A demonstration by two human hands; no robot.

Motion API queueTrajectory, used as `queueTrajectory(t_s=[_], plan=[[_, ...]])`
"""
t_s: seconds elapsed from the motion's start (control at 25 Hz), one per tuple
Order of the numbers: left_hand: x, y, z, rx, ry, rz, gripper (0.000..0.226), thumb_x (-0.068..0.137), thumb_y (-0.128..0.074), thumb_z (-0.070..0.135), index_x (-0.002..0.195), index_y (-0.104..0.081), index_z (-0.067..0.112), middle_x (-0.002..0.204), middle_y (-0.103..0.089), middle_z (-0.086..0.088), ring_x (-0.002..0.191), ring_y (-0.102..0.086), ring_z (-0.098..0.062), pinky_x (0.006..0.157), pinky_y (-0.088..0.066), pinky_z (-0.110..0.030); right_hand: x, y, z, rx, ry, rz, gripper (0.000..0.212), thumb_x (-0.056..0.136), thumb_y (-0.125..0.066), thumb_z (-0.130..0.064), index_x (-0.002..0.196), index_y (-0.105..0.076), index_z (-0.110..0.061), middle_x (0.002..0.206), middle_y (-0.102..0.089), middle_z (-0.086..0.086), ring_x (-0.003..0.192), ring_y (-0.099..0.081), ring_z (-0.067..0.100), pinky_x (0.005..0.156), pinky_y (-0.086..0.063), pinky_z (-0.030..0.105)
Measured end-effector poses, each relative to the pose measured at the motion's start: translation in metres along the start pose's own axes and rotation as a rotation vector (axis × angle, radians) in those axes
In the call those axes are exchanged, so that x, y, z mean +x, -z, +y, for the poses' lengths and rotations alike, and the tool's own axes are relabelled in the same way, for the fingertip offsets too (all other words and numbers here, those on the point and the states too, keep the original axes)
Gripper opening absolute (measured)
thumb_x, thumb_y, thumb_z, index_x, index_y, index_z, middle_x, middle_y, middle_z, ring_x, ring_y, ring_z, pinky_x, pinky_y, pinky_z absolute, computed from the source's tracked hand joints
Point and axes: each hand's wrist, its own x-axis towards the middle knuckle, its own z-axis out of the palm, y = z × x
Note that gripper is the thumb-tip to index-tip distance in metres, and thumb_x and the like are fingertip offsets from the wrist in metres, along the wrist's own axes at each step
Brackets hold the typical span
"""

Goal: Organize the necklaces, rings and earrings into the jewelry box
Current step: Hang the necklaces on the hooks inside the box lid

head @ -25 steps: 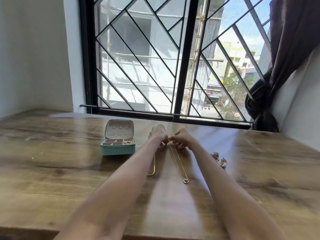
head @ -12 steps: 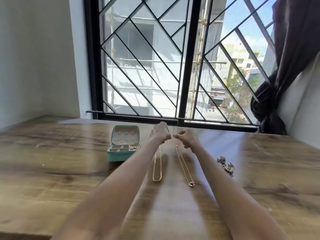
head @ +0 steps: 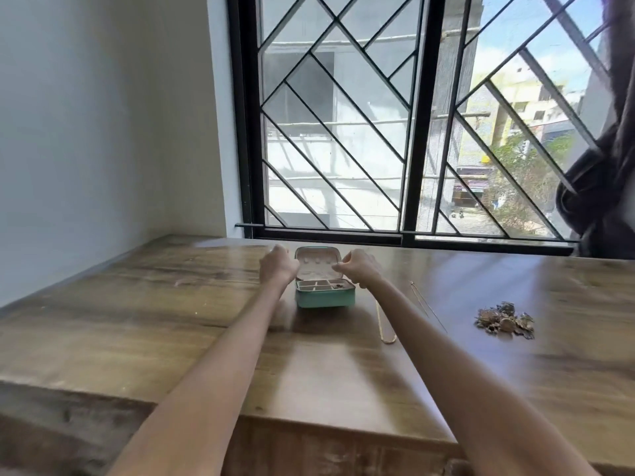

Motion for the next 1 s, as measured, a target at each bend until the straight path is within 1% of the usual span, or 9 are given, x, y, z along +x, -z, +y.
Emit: queueTrajectory(t_s=[0.08, 0.16, 0.24, 0.36, 0.44, 0.6, 0.72, 0.88, 1.0], plan=[[0.007, -0.007, -0.019, -0.065, 0.101, -0.031, 0.032, 0.089, -0.049, 0.015, 0.113, -0.057, -0.004, 0.117, -0.062, -0.023, 0.112, -0.056, -0.038, 0.091, -0.045, -0.038, -0.001, -0.006, 0.0, -0.011, -0.019, 0.005, 0.031, 0.085, -0.06, -0.034, 0.062, -0.052, -0.016, 0.068, -0.056, 0.006, 0.072, -0.058, 0.028, 0.072, -0.052, 0.04], [0.014, -0.016, -0.027, -0.156, 0.14, -0.077, 0.037, 0.091, -0.046, 0.021, 0.109, -0.059, -0.009, 0.114, -0.063, -0.027, 0.108, -0.059, -0.039, 0.088, -0.047, -0.04, -0.002, -0.006, 0.0, 0.009, -0.017, 0.007, 0.02, 0.088, -0.056, -0.025, 0.08, -0.063, -0.009, 0.08, -0.062, 0.01, 0.076, -0.061, 0.03, 0.071, -0.054, 0.041], [0.021, -0.022, -0.029, -0.254, 0.13, -0.116, 0.038, 0.09, -0.048, 0.026, 0.101, -0.061, -0.008, 0.108, -0.065, -0.027, 0.103, -0.062, -0.039, 0.085, -0.05, -0.042, -0.006, 0.0, 0.0, 0.075, -0.009, -0.017, 0.021, 0.091, -0.053, -0.016, 0.104, -0.062, -0.002, 0.082, -0.06, 0.009, 0.072, -0.059, 0.025, 0.061, -0.053, 0.033], [0.025, -0.027, -0.029, -0.262, 0.118, -0.152, 0.04, 0.083, -0.063, 0.037, 0.101, -0.064, 0.001, 0.112, -0.067, -0.019, 0.105, -0.063, -0.032, 0.084, -0.049, -0.036, -0.013, 0.001, 0.007, 0.218, 0.009, -0.055, 0.026, 0.088, -0.057, -0.009, 0.114, -0.052, -0.006, 0.081, -0.056, 0.002, 0.064, -0.055, 0.015, 0.049, -0.048, 0.023], [0.022, -0.03, -0.029, -0.257, 0.098, -0.114, 0.049, 0.078, -0.071, 0.034, 0.116, -0.06, 0.005, 0.118, -0.064, -0.014, 0.11, -0.06, -0.029, 0.087, -0.046, -0.032, -0.013, -0.003, 0.011, 0.281, 0.038, -0.039, 0.03, 0.086, -0.058, -0.004, 0.116, -0.05, -0.002, 0.08, -0.058, 0.002, 0.065, -0.056, 0.016, 0.049, -0.048, 0.024], [0.021, -0.031, -0.029, -0.394, 0.059, 0.02, 0.042, 0.081, -0.071, 0.024, 0.117, -0.059, 0.007, 0.112, -0.067, -0.015, 0.102, -0.063, -0.028, 0.084, -0.047, -0.03, -0.011, -0.007, 0.007, 0.209, 0.128, -0.008, 0.026, 0.084, -0.056, 0.001, 0.109, -0.053, -0.003, 0.084, -0.059, 0.002, 0.061, -0.055, 0.015, 0.043, -0.047, 0.021], [0.022, -0.029, -0.031, -0.42, 0.024, 0.089, 0.039, 0.079, -0.072, 0.023, 0.114, -0.062, 0.009, 0.111, -0.068, -0.013, 0.101, -0.063, -0.027, 0.083, -0.046, -0.028, -0.009, -0.001, 0.003, 0.031, 0.308, 0.026, 0.017, 0.083, -0.061, -0.006, 0.1, -0.063, -0.009, 0.085, -0.058, 0.0, 0.066, -0.053, 0.011, 0.056, -0.047, 0.023], [0.022, -0.03, -0.032, -0.4, -0.021, 0.1, 0.04, 0.079, -0.072, 0.023, 0.115, -0.062, 0.009, 0.115, -0.067, -0.011, 0.107, -0.061, -0.026, 0.084, -0.044, -0.027, -0.013, 0.01, 0.001, -0.082, 0.437, -0.191, 0.012, 0.084, -0.068, -0.018, 0.092, -0.073, -0.01, 0.066, -0.06, -0.009, 0.049, -0.051, -0.006, 0.047, -0.041, 0.011], [0.023, -0.029, -0.032, -0.379, -0.041, 0.104, 0.039, 0.08, -0.071, 0.022, 0.115, -0.061, 0.007, 0.116, -0.066, -0.012, 0.11, -0.06, -0.027, 0.087, -0.044, -0.029, -0.016, 0.011, 0.0, -0.125, 0.446, -0.253, 0.012, 0.081, -0.071, -0.019, 0.091, -0.074, -0.012, 0.065, -0.062, -0.011, 0.05, -0.054, -0.003, 0.047, -0.046, 0.013]])
